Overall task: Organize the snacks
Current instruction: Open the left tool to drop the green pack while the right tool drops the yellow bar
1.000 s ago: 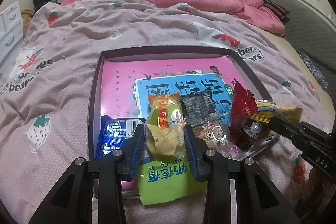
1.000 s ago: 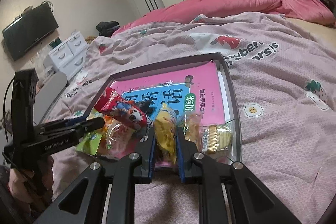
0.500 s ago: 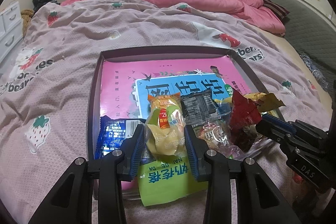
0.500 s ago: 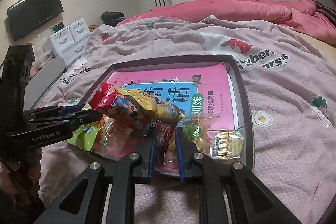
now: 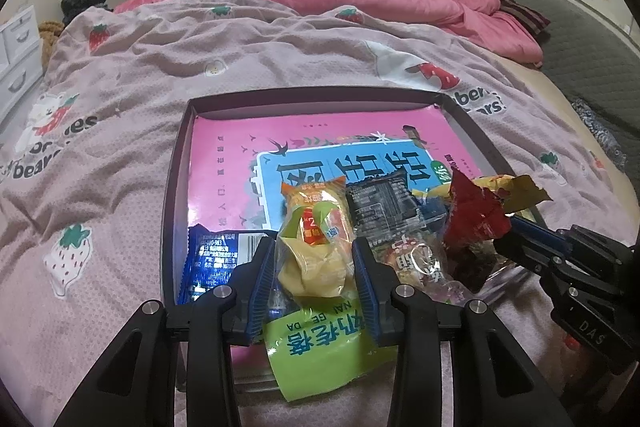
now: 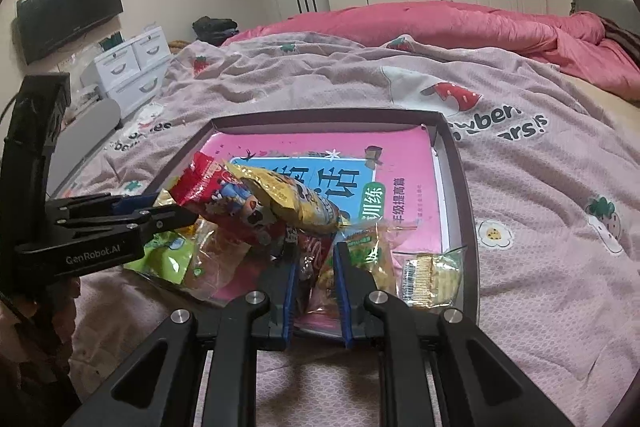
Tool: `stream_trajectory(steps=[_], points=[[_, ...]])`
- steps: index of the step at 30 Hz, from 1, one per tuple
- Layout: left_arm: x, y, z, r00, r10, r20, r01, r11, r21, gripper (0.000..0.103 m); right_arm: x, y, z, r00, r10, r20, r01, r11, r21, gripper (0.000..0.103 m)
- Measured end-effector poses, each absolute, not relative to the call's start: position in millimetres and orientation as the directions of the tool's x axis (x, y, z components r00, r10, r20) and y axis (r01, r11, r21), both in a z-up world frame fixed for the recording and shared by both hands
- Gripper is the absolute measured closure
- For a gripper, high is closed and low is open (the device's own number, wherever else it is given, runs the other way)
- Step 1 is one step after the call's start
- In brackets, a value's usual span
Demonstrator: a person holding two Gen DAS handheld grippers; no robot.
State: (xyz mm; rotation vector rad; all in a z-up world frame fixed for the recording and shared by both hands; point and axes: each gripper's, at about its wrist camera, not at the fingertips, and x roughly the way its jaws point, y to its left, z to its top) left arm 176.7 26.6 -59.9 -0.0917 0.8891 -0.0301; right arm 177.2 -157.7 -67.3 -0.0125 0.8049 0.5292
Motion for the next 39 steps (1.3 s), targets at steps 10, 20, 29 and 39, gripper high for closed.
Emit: stream_trajectory(steps=[10,20,29,39], points=[[177.3,27.4,-59.4,0.621,-0.072,-0.780,-0.020,0.994,-0.108,0.061,176.9,-156.4,-65.9,0.576,0.459,-0.676,-0.460,0.866,0.196,0.085],[173.2,24.3,-57.6,0.611,-0.084,-0.787,-0.011,0.993,-0.115,0.061,177.3,-158.7,-65.7,0.576,0.454,-0.680,-0.455,0.869,0.195,0.085],[173.4,24.0,-57.7,0.605,-0.110,-0.789,0.011,0.991,-0.130,0.055,179.7,-161.5,-67.2,0.566,0.464,-0.681,-0.447,0.867,0.220,0.085],[178.3,28.2,-61.4,0.616,-0.060,-0.785,-0.013,0.996,-0.086,0.049,179.6,-162.1,-68.3,0.562,0.468,-0.682,-0.443,0.867,0.230,0.085]])
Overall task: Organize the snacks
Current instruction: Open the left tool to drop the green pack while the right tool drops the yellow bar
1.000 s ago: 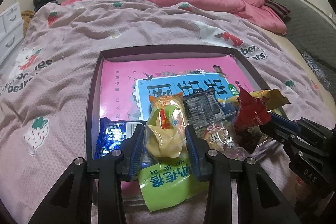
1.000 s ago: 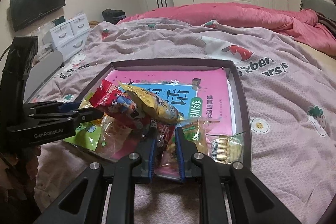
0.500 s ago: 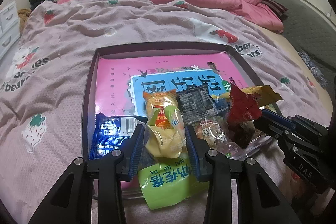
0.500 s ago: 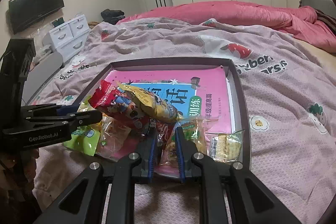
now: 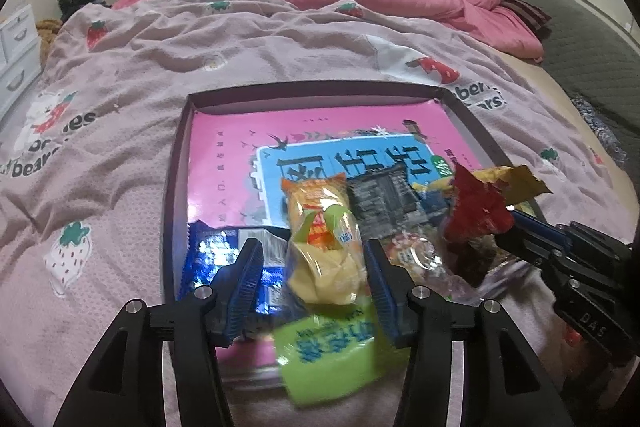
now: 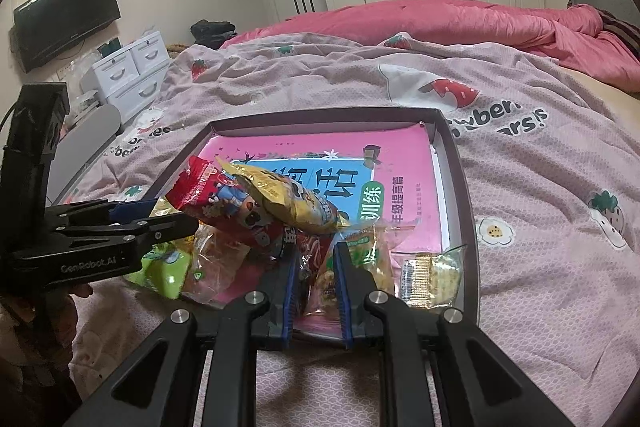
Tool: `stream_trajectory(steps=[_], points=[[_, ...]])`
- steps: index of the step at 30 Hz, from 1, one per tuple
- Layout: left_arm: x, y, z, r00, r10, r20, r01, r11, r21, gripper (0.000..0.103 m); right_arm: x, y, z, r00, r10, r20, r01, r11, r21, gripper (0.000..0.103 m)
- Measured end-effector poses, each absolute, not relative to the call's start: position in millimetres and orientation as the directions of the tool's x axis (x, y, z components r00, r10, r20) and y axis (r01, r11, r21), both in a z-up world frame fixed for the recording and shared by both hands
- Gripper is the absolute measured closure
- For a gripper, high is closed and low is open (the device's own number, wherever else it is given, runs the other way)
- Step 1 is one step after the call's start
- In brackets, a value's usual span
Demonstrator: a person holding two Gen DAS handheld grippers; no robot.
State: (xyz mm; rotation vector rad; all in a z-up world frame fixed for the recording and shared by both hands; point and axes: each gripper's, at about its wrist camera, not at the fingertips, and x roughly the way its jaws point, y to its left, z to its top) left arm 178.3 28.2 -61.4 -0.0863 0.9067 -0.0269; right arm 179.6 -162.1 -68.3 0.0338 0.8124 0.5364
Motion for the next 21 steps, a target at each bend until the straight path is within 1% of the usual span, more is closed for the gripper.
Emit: stream_trajectory(steps=[5,9,11,13,21], points=[[183.3,34.2,-64.3,0.629,-0.018,-0.777,-0.026,0.999,-0.044,0.047,180.3,-162.1,-69.2,0.561,0.469,-0.682,-0.443,0.866,0.232,0.085],[182.8,37.2,-62.1,0.626,-0.033,-0.779,-0.031,0.997,-0.068,0.047,179.9,-161.7,-69.0,0.563,0.468,-0.681,-0.443,0.867,0.230,0.085],[181.3,36.7,-59.3,0.628,-0.053,-0.777,-0.024,0.996,-0.088,0.045,179.3,-160.2,-69.1,0.564,0.465,-0.683,-0.445,0.867,0.223,0.085],[179.3,34.8,-56.8,0.629,-0.057,-0.775,-0.022,0.996,-0.091,0.043,178.4,-159.2,-68.8,0.566,0.462,-0.683,-0.446,0.868,0.218,0.085],[172.2,28.2,-46.1,0.632,-0.061,-0.773,-0.017,0.996,-0.092,0.042,174.8,-159.6,-62.4,0.584,0.456,-0.672,-0.450,0.871,0.200,0.085]])
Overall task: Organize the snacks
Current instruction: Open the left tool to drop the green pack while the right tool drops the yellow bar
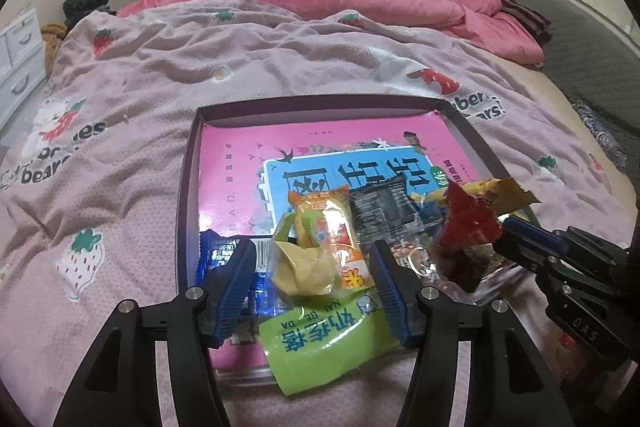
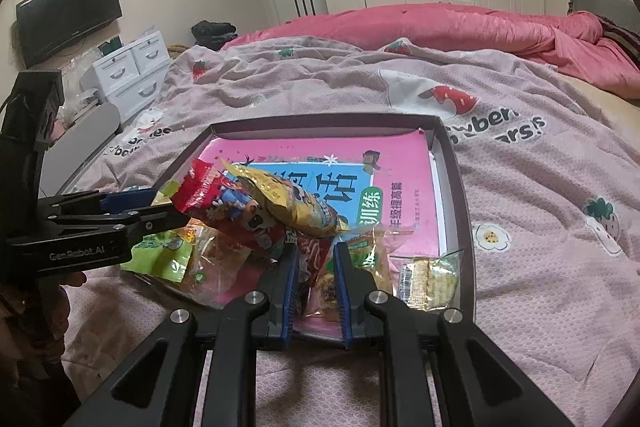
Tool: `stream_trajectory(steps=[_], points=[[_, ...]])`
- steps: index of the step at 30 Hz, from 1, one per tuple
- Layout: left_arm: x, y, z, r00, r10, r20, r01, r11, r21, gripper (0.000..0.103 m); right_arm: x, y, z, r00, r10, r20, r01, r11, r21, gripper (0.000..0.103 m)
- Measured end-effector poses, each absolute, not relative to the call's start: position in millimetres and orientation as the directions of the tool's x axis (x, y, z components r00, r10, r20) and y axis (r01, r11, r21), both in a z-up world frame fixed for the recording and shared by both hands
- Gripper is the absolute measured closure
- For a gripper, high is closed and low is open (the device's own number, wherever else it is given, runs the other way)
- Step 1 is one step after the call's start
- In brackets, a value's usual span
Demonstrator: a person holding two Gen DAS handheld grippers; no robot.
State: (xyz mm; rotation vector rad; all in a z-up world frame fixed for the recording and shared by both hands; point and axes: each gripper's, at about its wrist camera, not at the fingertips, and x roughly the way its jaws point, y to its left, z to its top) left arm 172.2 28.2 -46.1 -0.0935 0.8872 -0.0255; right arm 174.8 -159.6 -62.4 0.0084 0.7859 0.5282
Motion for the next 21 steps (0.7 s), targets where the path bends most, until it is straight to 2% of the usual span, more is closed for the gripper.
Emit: stream_trajectory(steps=[15,17,21], points=[[158.7,28.4,-33.3,0.629,-0.067,-0.774,-0.026,0.994,-0.107,0.036,169.2,-157.8,-54.6,0.598,0.451,-0.662,-0.466,0.868,0.171,0.083],[157.3,27.7,-32.7,0.625,-0.071,-0.777,-0.026,0.993,-0.112,0.032,168.6,-158.1,-54.1,0.601,0.449,-0.661,-0.465,0.869,0.167,0.083],[152.5,25.1,-29.5,0.628,-0.067,-0.776,-0.025,0.994,-0.107,0.031,165.9,-159.1,-51.0,0.606,0.449,-0.657,-0.467,0.869,0.164,0.083]])
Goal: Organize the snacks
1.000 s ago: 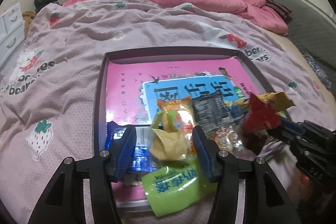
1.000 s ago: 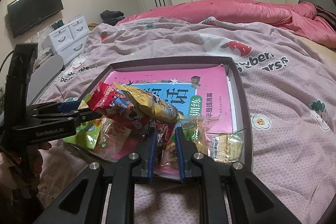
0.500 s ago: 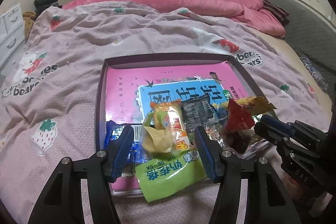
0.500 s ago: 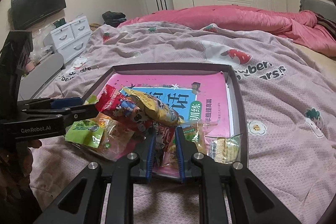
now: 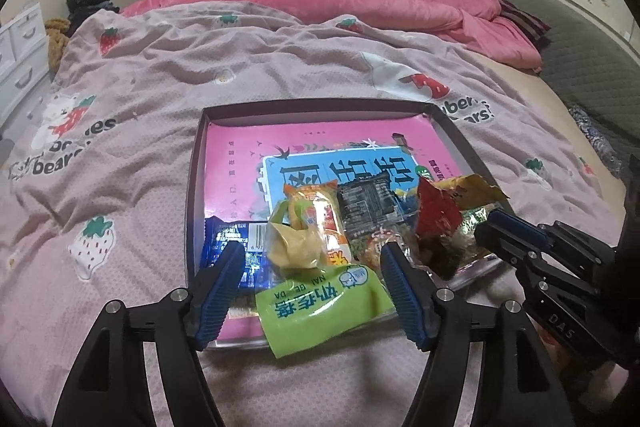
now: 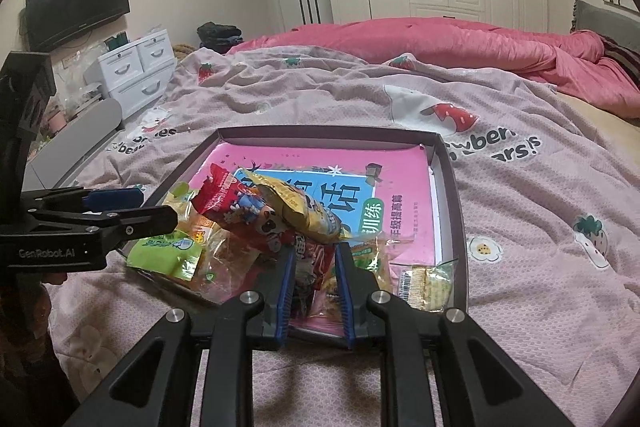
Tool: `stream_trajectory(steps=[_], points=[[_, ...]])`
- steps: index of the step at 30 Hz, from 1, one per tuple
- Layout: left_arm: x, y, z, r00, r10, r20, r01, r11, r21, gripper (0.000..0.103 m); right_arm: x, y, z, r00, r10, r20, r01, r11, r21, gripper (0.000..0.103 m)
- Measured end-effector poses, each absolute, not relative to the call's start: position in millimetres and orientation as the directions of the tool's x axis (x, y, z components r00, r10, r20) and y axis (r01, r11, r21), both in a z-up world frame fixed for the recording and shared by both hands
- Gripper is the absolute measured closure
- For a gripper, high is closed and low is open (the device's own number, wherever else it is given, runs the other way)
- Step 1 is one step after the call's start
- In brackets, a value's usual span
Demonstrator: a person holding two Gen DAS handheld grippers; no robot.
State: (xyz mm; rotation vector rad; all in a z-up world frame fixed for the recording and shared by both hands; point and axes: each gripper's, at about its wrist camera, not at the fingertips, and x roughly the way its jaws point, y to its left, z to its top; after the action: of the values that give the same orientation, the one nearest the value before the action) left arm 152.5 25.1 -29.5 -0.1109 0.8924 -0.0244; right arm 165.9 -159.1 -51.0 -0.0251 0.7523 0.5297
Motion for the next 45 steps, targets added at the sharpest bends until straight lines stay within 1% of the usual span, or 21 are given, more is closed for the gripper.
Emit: stream_trajectory(steps=[4,9,11,22,24,28,34,39,45], points=[[147.3,22.4,-25.7,0.627,-0.074,-0.775,-0.020,0.994,-0.112,0.029,162.9,-161.0,-46.5,0.612,0.451,-0.650,-0.467,0.869,0.163,0.078],[140.0,18.7,-22.3,0.626,-0.080,-0.776,-0.011,0.994,-0.111,0.028,156.3,-163.9,-38.5,0.621,0.457,-0.637,-0.466,0.868,0.169,0.063],[137.4,17.8,-21.0,0.625,-0.079,-0.776,-0.010,0.994,-0.109,0.028,153.0,-164.8,-34.8,0.627,0.460,-0.628,-0.467,0.868,0.169,0.061],[121.3,15.4,-11.9,0.635,-0.077,-0.769,-0.016,0.993,-0.113,0.028,133.8,-165.8,-21.4,0.647,0.455,-0.612,-0.465,0.871,0.156,0.055],[117.4,14.5,-9.7,0.638,-0.072,-0.766,-0.017,0.994,-0.107,0.028,129.0,-166.0,-17.7,0.654,0.454,-0.606,-0.462,0.873,0.155,0.051],[109.2,11.7,-5.3,0.644,-0.072,-0.761,-0.008,0.995,-0.101,0.027,117.4,-167.0,-9.9,0.662,0.461,-0.591,-0.467,0.870,0.156,0.048],[93.5,4.6,-1.2,0.647,-0.072,-0.759,-0.010,0.995,-0.103,0.026,95.8,-171.3,-0.2,0.676,0.452,-0.582,-0.459,0.876,0.148,0.039],[79.6,-0.3,-0.2,0.639,-0.089,-0.764,-0.008,0.992,-0.122,0.025,83.7,-175.0,5.2,0.688,0.429,-0.585,-0.435,0.889,0.140,0.028],[66.2,0.3,-0.7,0.620,-0.099,-0.779,-0.016,0.990,-0.139,0.024,76.7,-180.6,4.2,0.683,0.409,-0.605,-0.414,0.899,0.141,0.026]])
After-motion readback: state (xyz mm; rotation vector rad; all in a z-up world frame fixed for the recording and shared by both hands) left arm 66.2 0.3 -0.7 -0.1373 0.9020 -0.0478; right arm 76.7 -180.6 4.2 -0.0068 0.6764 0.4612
